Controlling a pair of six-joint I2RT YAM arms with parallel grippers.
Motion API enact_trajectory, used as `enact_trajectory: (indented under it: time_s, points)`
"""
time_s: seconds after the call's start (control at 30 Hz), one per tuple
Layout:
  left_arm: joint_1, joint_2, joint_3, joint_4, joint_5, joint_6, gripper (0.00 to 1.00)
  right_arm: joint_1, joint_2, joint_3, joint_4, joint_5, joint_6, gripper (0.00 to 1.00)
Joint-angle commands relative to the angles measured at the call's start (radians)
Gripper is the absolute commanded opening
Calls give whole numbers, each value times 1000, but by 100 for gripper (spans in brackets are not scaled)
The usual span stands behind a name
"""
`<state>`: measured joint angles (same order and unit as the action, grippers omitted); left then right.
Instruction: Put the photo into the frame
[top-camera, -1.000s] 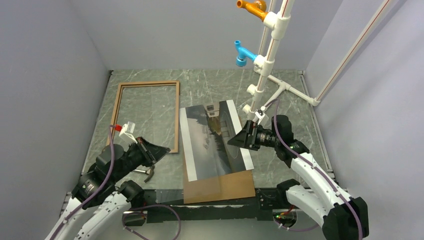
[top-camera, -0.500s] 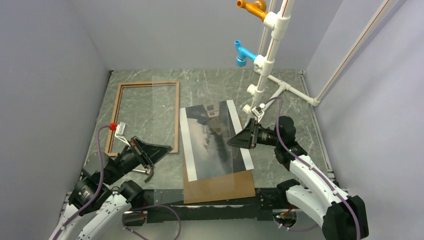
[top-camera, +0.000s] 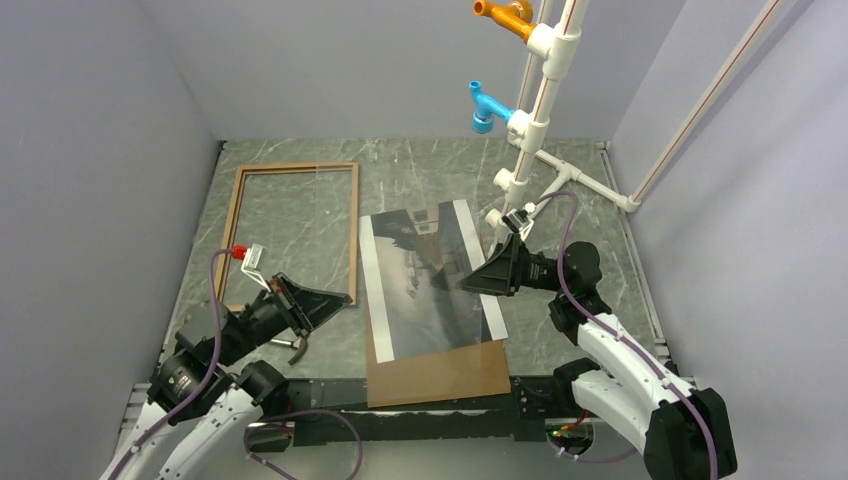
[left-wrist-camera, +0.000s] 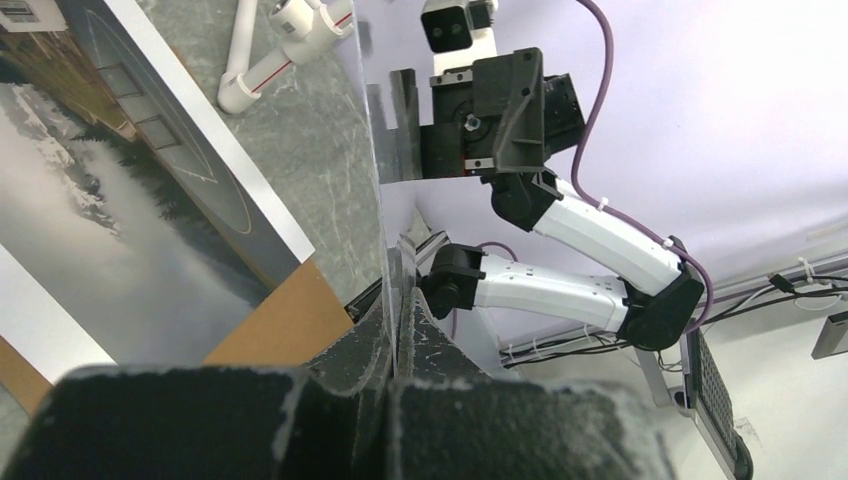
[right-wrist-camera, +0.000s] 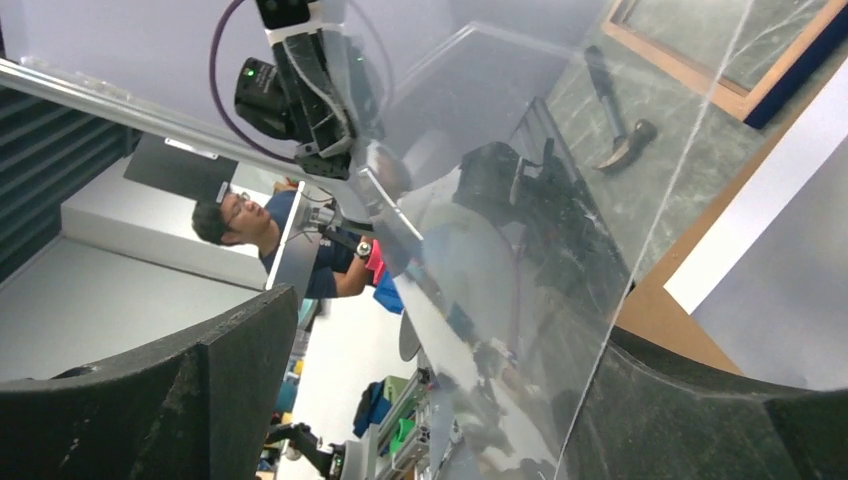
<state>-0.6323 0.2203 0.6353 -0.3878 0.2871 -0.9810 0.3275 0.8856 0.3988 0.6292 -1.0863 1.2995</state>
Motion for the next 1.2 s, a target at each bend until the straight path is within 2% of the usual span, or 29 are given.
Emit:
enact_trajectory:
  time_s: [0.0, 0.07, 0.2, 0.5, 0.63, 0.73, 0.9, 1.0, 1.07, 1.17]
  points:
    - [-3, -35, -4, -17, -26, 14, 0, -2, -18, 17, 144, -36, 55, 87]
    - [-2, -45, -5, -48, -44, 19, 0, -3, -14, 17, 190, -42, 85, 78]
    - [-2, -61, -21, -65, -72, 11, 0, -3, -11, 23, 210, -48, 110, 70]
    - [-2, -43, -36, -66, -81, 10, 0, -2, -25, 42, 132, -51, 76, 25]
    - [-2, -59, -35, -105, -117, 8, 2, -2, -35, 48, 68, -46, 32, 12]
    - [-2, -79, -37, -160, -165, 5, 18, -1, -37, 64, -29, -42, -32, 0]
    - [-3, -118, -61, -225, -226, -23, 65, -1, -33, 140, -335, -19, -239, 0]
    - [-2, -115, -48, -294, -281, -38, 85, -1, -19, 208, -567, 14, -438, 0]
    - [-1, -94, -32, -350, -344, -44, 95, -2, -6, 245, -691, 38, -529, 0]
    - [-2, -26, 14, -444, -422, -43, 99, -1, 14, 313, -885, 100, -658, 0]
